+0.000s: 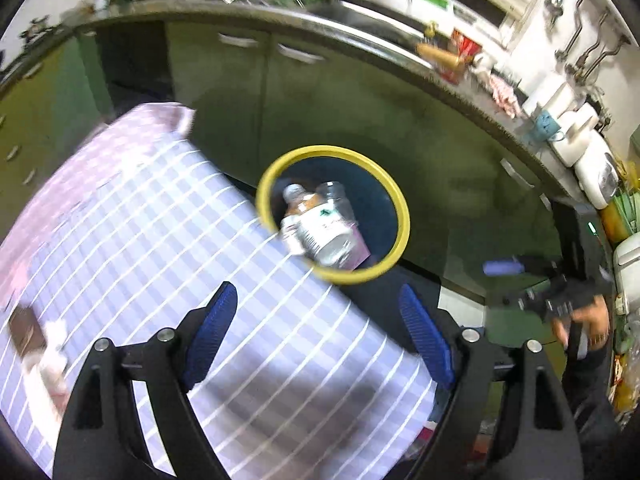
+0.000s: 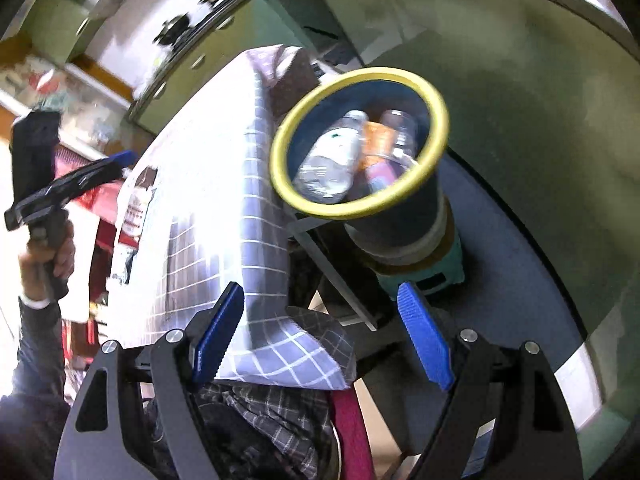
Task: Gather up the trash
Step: 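Grasp the white-and-red milk carton with the right gripper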
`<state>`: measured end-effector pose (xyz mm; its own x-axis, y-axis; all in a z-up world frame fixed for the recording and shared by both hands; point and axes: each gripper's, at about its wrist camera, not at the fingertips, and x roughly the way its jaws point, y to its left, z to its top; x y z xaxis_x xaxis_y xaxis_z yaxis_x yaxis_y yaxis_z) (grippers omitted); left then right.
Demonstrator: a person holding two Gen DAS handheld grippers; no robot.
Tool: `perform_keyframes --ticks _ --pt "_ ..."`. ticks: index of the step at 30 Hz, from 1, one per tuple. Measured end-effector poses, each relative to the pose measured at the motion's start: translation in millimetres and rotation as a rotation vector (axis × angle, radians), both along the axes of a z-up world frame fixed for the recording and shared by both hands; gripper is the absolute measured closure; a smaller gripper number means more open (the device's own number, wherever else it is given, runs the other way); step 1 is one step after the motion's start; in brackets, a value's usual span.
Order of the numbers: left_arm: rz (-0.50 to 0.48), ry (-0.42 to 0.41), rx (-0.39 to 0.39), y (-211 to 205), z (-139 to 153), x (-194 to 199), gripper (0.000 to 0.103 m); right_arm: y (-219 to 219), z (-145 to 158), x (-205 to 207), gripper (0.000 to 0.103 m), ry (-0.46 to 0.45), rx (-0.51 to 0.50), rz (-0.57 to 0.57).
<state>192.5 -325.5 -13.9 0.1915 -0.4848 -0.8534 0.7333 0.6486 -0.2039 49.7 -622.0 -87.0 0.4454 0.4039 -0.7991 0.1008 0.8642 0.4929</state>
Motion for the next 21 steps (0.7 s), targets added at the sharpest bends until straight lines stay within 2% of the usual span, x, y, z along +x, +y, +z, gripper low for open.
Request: perform_keyframes --ticks 6,11,14,17,19,21 --pt "0.122 -0.077 -0.034 119 6 -46 0.021 86 33 60 0.024 -0.070 -0.075 0.203" --pt "0.278 -0.082 -0.037 214 -5 -76 0.019 201 55 134 0.024 -0.130 -0.108 0.434" --pt "0.360 -0.077 -0.040 256 -12 -84 0.019 273 63 174 0.024 -0.157 -0.111 0.548" --pt "0.417 -0.088 -0.033 286 -18 -92 0.019 329 62 210 0.024 -0.130 -0.084 0.599" --pt "0.431 -0.081 -0.038 301 -21 -94 0.019 365 56 235 0.025 -0.067 -0.056 0.626" --pt "0.433 -0.075 -0.045 310 -23 -95 0.019 396 49 249 0.025 -0.014 -0.071 0.651"
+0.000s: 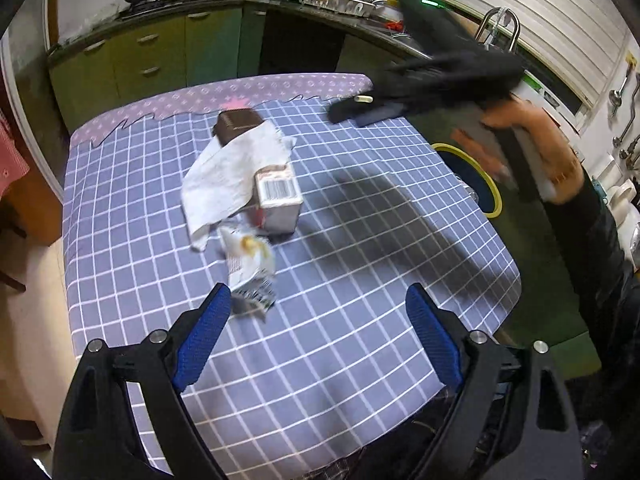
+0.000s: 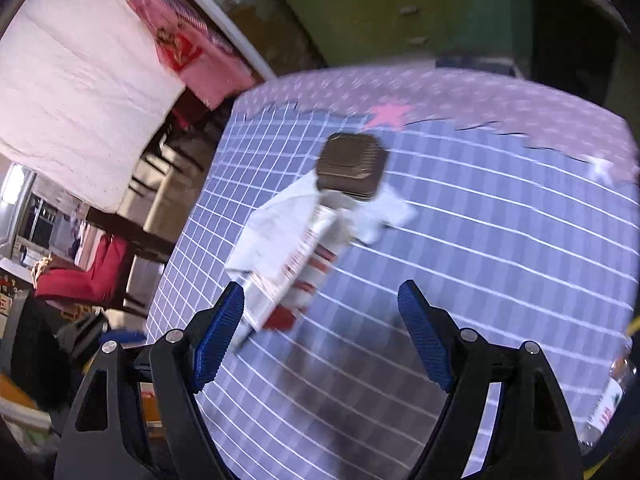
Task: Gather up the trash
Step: 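Grasp the white-and-red milk carton with the right gripper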
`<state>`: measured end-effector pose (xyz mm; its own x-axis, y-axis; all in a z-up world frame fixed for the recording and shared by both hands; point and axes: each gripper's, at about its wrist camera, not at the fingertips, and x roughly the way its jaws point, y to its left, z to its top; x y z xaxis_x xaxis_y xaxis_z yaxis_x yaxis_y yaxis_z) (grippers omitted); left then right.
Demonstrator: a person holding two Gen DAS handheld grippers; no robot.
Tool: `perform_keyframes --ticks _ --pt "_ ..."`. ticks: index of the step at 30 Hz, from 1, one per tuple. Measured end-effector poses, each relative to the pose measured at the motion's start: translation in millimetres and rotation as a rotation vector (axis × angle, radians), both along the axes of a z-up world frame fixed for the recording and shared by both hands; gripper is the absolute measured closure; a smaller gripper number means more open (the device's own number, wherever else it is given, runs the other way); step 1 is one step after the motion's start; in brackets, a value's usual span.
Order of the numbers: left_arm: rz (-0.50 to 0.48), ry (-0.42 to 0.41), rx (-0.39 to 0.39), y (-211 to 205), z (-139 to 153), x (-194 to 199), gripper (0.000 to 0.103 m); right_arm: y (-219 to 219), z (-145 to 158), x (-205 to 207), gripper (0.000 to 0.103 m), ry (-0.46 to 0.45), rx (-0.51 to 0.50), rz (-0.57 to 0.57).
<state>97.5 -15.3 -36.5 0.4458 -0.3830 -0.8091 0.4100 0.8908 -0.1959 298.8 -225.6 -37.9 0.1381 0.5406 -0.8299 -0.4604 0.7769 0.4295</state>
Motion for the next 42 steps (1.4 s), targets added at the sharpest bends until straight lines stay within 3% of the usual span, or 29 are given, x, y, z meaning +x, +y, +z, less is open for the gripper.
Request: perform_keyframes --ticks 4,7,16,23,28,33,42 --pt "-0.010 -0.002 -0.001 15 -6 -1 0.019 31 -16 8 0.025 0.068 -0.073 0.012" --pt "-0.026 -0.005 0.000 20 -8 -2 0.019 40 -22 -7 0.025 0.098 -0.107 0.030" --pt "-0.071 -0.030 -0.020 22 -9 -8 0.019 77 -28 -31 0.025 0.081 -0.185 -0.057" --pt "-0.080 -0.038 -0.018 29 -5 -15 0.019 100 -47 -28 0.035 0.096 -0.295 -0.088" --pt "-0.084 -0.044 -0.023 33 -5 -19 0.019 100 -56 -22 0.042 0.094 -0.312 -0.117" --pt "-0.078 -0.034 -0.029 37 -8 -18 0.019 87 -60 -25 0.059 0.114 -0.338 -0.102" --pt "-0.086 -0.013 -0.033 31 -12 -15 0.019 46 -50 -62 0.064 0.082 -0.394 -0.016"
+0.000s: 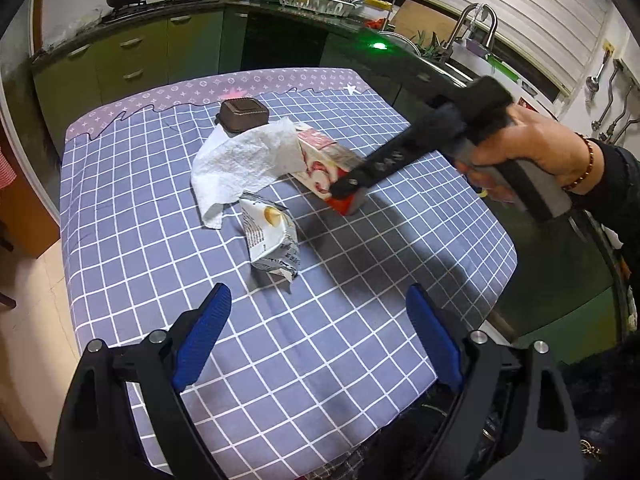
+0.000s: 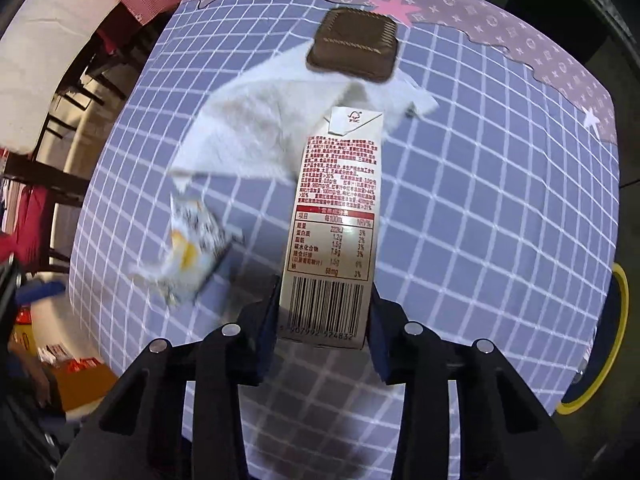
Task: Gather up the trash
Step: 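Grasp the white-and-red milk carton with the right gripper, then carry the milk carton over the bin and open the right gripper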
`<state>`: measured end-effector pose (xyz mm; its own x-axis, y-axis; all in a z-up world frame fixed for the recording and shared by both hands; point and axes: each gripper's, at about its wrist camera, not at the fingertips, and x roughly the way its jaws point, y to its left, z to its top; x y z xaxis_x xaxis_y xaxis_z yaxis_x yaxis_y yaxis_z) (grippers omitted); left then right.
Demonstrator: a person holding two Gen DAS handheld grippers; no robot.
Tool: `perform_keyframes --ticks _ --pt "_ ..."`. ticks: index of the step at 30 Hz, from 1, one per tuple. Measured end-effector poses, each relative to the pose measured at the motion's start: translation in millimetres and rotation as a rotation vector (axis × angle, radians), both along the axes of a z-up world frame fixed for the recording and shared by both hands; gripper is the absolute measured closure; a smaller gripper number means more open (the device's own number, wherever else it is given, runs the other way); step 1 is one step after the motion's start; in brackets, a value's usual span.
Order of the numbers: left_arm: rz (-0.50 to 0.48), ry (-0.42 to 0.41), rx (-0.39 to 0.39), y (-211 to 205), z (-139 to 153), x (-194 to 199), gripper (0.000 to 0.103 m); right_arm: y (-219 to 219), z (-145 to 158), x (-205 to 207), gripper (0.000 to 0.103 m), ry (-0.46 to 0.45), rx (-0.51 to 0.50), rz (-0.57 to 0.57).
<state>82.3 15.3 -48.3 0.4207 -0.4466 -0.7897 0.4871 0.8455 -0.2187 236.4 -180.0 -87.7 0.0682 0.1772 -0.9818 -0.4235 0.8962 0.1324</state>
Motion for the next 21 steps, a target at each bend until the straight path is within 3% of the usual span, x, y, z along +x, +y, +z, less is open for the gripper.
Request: perform_keyframes --ticks 6,15,21 --pt "-0.009 0.003 -0.001 -6 0 0 0.018 -50 7 -26 0.065 0.028 0.088 -0.039" --pt "-0.027 -0.001 0.004 -18 3 -1 0.018 -130 8 -58 0.065 0.082 0.326 -0.185" --pt "-0.050 -0.002 0.021 -32 5 1 0.018 -164 21 -67 0.065 0.040 0.304 -0.222"
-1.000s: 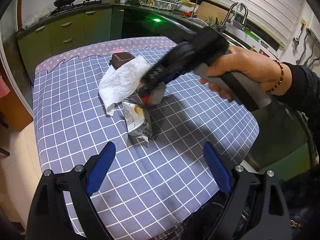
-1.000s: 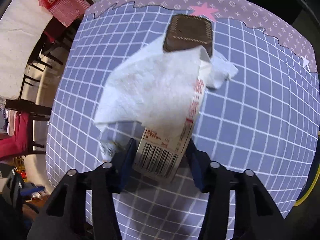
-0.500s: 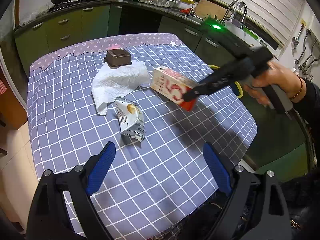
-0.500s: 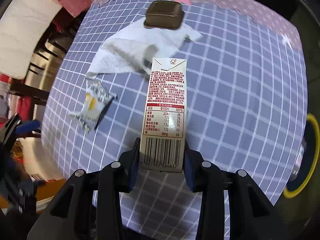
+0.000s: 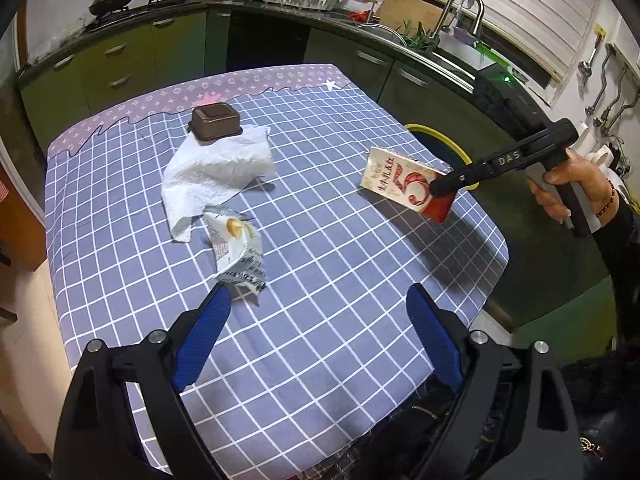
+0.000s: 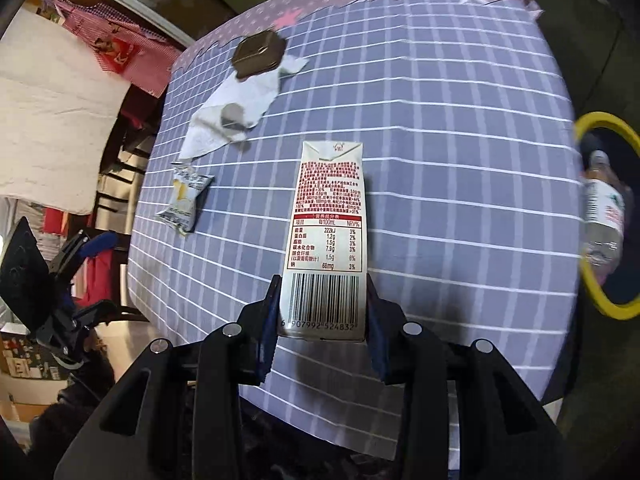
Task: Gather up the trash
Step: 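Carry the milk carton over the bin and open the right gripper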
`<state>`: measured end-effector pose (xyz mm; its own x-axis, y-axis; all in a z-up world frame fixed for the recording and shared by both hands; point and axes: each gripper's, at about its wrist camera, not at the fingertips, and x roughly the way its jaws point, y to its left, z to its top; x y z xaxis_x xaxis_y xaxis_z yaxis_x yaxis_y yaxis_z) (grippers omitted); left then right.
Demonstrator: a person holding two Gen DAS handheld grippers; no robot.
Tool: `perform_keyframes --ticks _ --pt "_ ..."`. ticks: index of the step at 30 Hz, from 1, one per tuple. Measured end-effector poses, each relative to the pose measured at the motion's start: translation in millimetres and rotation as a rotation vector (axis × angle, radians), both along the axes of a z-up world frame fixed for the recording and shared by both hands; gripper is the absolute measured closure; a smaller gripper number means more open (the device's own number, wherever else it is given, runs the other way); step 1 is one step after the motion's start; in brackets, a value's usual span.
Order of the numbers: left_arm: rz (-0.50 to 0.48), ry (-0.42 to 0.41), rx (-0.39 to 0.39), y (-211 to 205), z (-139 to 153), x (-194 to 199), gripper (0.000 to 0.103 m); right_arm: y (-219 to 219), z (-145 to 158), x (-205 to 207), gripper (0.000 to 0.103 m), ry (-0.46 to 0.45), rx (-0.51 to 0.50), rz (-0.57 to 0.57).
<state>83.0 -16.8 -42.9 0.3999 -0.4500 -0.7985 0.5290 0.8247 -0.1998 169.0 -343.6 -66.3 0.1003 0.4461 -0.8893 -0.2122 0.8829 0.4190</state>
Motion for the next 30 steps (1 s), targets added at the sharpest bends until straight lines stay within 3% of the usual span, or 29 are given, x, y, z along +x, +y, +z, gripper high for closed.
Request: perform_keyframes --ticks 6,18,24,30 --pt "-0.031 -0.004 0.011 -15 1 0 0.018 -23 20 -3 0.065 -0.060 -0.067 -0.007" --pt "-0.042 -0.012 0.019 -21 4 -1 0.018 -34 53 -5 0.065 -0.141 -0.080 -0.008" --pt "-0.037 -0.014 0.006 -16 4 0 0.018 -107 72 4 0.065 -0.214 -0.172 -0.196" --pt "-0.035 -0.007 0.009 -18 2 2 0.018 -206 37 28 0.065 -0.181 -0.330 -0.445"
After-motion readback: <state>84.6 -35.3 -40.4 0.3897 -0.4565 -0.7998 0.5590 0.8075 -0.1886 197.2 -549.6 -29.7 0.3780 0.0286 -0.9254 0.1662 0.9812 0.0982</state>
